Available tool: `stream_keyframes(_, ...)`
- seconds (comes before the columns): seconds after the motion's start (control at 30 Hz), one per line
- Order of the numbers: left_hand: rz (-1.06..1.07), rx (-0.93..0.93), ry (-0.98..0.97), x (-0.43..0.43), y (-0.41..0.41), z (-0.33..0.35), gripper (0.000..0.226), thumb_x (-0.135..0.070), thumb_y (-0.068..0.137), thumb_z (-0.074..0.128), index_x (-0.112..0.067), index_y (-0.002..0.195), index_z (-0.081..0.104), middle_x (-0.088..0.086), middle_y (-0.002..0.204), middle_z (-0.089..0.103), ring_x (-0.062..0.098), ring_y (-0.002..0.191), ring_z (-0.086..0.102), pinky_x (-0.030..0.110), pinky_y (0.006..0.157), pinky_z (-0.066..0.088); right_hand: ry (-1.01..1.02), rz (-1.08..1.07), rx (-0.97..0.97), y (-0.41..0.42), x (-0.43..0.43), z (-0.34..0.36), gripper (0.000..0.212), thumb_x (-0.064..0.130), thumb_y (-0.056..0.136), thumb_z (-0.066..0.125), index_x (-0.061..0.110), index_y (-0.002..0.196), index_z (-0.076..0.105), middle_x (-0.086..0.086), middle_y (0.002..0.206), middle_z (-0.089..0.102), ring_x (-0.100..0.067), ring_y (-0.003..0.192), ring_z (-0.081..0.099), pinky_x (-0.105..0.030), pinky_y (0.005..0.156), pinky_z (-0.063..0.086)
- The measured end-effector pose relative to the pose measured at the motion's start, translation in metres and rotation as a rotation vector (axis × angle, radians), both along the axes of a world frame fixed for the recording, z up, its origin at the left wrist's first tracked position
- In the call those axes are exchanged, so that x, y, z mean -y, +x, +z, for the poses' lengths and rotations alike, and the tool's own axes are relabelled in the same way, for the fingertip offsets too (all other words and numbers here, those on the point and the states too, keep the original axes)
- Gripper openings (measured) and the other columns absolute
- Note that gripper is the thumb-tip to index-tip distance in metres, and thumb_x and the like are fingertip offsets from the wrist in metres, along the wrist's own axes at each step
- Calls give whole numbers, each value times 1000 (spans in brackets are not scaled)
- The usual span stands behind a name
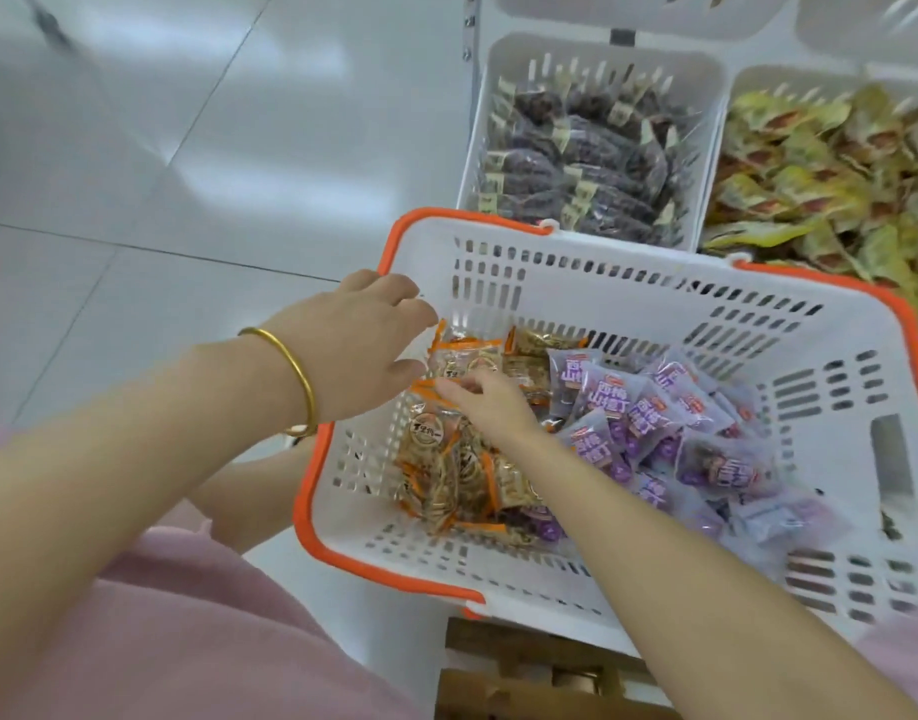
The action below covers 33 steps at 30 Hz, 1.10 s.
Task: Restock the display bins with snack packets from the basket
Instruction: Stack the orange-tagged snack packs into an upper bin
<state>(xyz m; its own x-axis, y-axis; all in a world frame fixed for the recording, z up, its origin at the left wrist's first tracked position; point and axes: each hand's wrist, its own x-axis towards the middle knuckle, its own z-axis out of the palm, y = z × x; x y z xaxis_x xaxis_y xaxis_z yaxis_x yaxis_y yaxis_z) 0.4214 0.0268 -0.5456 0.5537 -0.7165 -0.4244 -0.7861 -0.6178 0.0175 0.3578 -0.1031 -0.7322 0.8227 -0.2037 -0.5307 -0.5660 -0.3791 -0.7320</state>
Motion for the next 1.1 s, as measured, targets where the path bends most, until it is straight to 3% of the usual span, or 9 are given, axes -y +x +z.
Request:
stream_keyframes(0.17,-3,-1,27,-14,1,-11,47,-39,95,40,-25,140,32,-1,148,25,21,136,22,38,108,33,-254,117,6,0,-19,-18,28,40,86,64,13,91,63,-6,91,64,-26,85,62,-40,74,52)
stream_keyframes(0.27,-21,11,10,-13,1,-11,46,-39,95,40,-23,138,34,0,146,27,21,134,24,38,106,34,-288,115,120,2,-15,-23,18,32,84,68,16,92,67,-8,123,56,-30,115,51,-43,96,44)
stream_keyframes(0.37,-26,20,-19,-11,2,-10,45,-38,95,40,-22,138,35,1,145,27,22,134,24,38,106,34,-362,390,83,13,-11,-21,25,34,86,64,21,108,67,0,151,32,-31,135,24,-45,108,27)
stream_keyframes(0.5,-34,30,-23,-10,4,-10,44,-38,95,40,-19,135,38,4,141,31,24,131,27,39,104,36,-552,554,76,31,-10,-16,19,38,86,60,23,95,68,3,102,58,-27,111,38,-42,90,40)
stream_keyframes(0.63,-54,46,-7,-6,6,-6,44,-38,95,39,-18,134,38,5,139,33,25,130,29,39,104,36,-341,402,241,23,2,4,38,26,85,67,16,54,47,-2,61,44,-25,69,42,-33,65,38)
stream_keyframes(0.83,36,-44,-122,20,4,3,45,-26,97,41,-16,140,34,8,138,39,28,126,36,36,105,31,75,39,327,-21,69,101,15,12,86,66,9,76,56,1,73,58,-10,71,58,-23,65,44)
stream_keyframes(0.97,282,-423,-368,61,-1,13,43,-37,98,40,-16,136,40,8,134,49,26,119,50,34,101,38,248,13,393,-48,108,165,17,-2,86,61,9,75,53,15,61,57,3,65,60,-13,63,44)
stream_keyframes(1.03,411,-778,-567,83,-9,19,35,-46,95,44,-19,115,54,2,98,63,21,85,60,35,82,49,243,-15,452,-55,118,184,16,-2,85,62,8,76,54,11,66,56,1,66,59,-16,65,46)
stream_keyframes(1.1,484,-964,-719,101,-17,25,26,-39,97,44,-15,92,55,-6,59,51,12,53,46,23,55,42,231,-77,513,-63,127,194,14,1,82,67,11,76,58,9,69,58,-2,67,58,-17,67,47)
